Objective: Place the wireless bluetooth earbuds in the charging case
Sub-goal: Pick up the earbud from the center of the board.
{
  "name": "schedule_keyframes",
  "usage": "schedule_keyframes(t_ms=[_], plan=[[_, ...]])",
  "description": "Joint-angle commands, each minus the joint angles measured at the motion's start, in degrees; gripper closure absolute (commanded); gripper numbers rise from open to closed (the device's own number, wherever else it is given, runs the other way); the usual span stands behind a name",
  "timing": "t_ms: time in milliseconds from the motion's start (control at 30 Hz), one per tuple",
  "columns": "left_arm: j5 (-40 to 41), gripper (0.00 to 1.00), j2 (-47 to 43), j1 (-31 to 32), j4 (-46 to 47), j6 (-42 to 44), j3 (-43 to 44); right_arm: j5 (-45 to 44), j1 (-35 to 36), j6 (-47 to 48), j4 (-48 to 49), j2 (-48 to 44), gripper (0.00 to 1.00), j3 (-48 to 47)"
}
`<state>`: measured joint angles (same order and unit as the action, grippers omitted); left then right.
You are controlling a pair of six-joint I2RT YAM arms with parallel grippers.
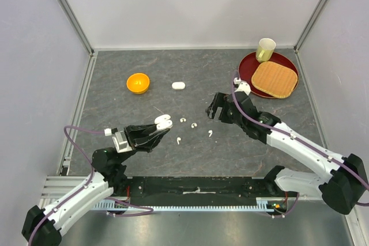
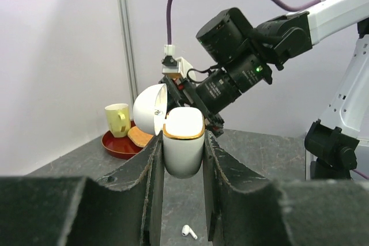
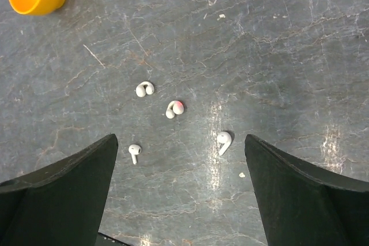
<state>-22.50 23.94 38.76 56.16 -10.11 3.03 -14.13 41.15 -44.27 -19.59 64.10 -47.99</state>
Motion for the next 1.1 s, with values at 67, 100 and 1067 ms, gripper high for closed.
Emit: schedule_keyframes(t_ms=[67,100,1067], plan=[[3.6,0.98,-1.35,0.26,4.3,2.2,-6.45,-1.52,0.16,-2.49,-2.54,6.55,0.02,-0.7],[3.87,0.98,-1.53,0.26,4.48,2.11,-7.15,-1.08,0.25,-2.4,-2.99,7.53,0.03,-1.23],[5.98,0.98,-9.09,0.26,-3.87,3.08,-8.13,-6.44,5.09,-8.99,-0.89,26.78,0.4,-3.6]])
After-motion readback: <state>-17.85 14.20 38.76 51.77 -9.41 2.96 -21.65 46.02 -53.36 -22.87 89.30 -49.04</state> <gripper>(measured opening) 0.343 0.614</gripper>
